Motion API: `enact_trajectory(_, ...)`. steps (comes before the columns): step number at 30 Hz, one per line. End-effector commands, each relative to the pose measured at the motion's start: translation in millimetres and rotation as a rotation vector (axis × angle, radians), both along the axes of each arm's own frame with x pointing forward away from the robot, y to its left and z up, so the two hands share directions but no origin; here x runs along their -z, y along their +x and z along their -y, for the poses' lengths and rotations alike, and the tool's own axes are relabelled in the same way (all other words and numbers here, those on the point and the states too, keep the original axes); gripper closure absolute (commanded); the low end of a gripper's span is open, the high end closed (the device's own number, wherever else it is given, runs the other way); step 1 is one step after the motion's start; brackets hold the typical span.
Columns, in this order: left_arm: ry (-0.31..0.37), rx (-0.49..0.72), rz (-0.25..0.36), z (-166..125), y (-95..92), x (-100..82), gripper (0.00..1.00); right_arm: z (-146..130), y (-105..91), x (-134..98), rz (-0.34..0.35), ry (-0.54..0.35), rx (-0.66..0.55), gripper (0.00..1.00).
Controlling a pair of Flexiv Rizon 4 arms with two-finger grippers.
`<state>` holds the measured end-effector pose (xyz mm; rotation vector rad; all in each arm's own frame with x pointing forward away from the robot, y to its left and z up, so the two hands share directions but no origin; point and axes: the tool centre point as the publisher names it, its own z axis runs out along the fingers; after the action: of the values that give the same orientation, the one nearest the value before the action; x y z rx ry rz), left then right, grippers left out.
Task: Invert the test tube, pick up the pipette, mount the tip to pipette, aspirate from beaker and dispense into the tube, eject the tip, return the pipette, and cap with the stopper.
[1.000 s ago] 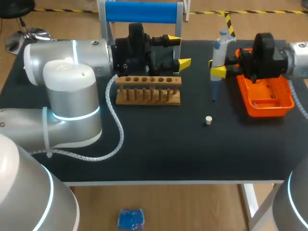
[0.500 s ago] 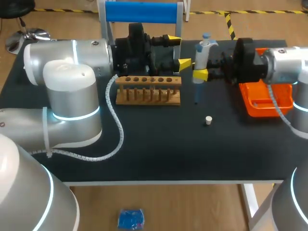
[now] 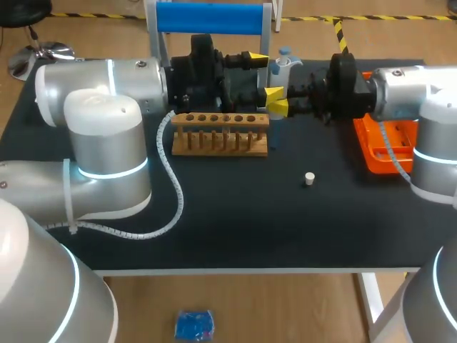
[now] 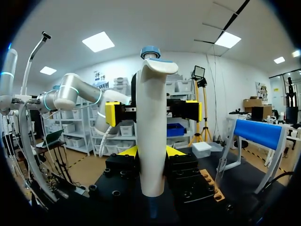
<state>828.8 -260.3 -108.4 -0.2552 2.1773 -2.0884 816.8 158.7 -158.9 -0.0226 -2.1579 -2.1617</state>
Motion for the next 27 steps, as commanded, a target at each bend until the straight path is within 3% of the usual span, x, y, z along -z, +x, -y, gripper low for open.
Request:
enact_trajectory(1,-0.003,-0.003,0.002,1.3,-0.5,0.8,0.0,-6.6,3.1,0.2,0.003,0.003,0.001,1.0)
enact_trajectory(16,-0.003,-0.003,0.002,1.3,-0.5,0.8,0.0,-17.5,10.4,-3.1,0.023,0.007,0.005,1.0)
enact_trajectory(19,-0.003,-0.003,0.002,1.3,-0.5,0.8,0.05,-18.0,10.7,-3.1,0.024,0.009,0.006,1.0)
enact_trajectory(22,-0.003,-0.003,0.002,1.3,-0.5,0.8,0.15,-18.5,10.9,-3.0,0.024,0.01,0.008,1.0)
enact_trajectory(23,-0.003,-0.003,0.002,1.3,-0.5,0.8,0.24,-18.7,11.1,-3.0,0.024,0.012,0.009,1.0)
enact_trajectory(25,-0.003,-0.003,0.002,1.3,-0.5,0.8,0.51,-19.1,11.2,-3.0,0.023,0.014,0.01,1.0)
enact_trajectory(27,-0.003,-0.003,0.002,1.3,-0.5,0.8,0.65,-19.3,11.3,-3.0,0.024,0.016,0.012,1.0)
